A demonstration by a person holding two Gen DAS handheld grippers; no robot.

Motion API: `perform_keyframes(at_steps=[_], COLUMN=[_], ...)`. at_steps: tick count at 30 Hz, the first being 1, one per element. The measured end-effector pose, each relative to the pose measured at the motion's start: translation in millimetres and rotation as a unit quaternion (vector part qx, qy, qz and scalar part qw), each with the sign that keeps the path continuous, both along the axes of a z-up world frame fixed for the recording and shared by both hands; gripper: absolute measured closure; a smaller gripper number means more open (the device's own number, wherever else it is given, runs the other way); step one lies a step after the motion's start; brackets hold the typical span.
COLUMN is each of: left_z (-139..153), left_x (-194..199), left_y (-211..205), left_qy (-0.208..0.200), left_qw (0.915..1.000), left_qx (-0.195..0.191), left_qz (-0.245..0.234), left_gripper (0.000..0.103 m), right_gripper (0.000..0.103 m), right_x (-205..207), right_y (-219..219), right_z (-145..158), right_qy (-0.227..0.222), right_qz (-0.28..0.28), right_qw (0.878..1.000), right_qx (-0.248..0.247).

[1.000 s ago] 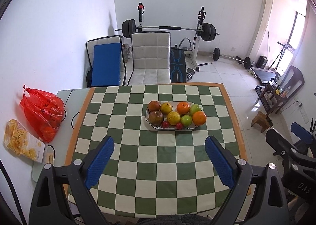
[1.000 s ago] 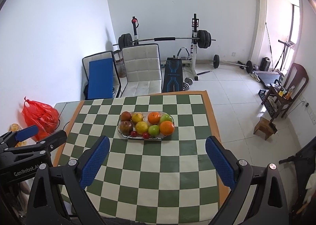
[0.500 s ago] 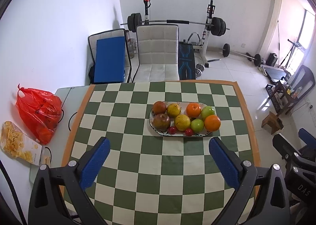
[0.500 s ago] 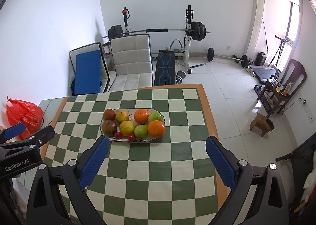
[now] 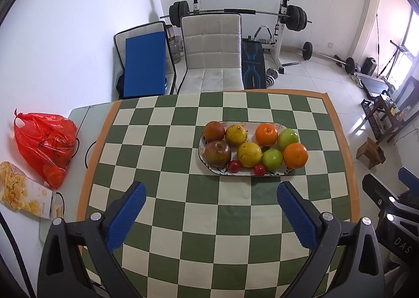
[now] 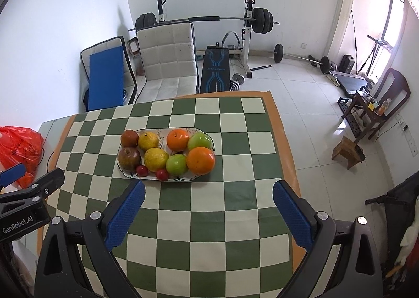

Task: Organize fruits

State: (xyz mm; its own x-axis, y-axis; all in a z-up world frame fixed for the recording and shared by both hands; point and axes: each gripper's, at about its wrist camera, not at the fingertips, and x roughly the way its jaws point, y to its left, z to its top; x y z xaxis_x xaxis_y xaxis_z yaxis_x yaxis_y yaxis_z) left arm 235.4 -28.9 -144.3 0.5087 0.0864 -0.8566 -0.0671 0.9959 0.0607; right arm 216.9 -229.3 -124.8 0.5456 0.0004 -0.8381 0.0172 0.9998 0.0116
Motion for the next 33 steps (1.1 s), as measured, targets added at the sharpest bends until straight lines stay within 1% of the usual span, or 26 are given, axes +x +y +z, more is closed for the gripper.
perform_keyframes(at_steps=[8,14,33], left_z=[-3.2,-2.9,0.4], left_x=[2.8,2.3,-1.0], left_y=[-1.1,-3.4,-5.7], left_qy=[0.001,-0.006,-0.008], left_qw=[1.0000,1.0000,0.9999], left_qx=[-0.001,0.000,-0.005], left_qz=[-0.002,-0.006,-0.005], left_gripper=[0.000,0.000,0.000], right_gripper=[0.003,0.003,0.003], right_x=[2.8,2.0,-7.8], right_y=[-1.4,0.0,-2.9], right_z=[-3.5,-2.9,7.0], right_qy=[-0.006,-0.008,-0.011], right_qz=[0.007,0.008,0.010], right_qw=[1.000,1.000,1.000], right_qx=[-0.001,-0.003,-0.004])
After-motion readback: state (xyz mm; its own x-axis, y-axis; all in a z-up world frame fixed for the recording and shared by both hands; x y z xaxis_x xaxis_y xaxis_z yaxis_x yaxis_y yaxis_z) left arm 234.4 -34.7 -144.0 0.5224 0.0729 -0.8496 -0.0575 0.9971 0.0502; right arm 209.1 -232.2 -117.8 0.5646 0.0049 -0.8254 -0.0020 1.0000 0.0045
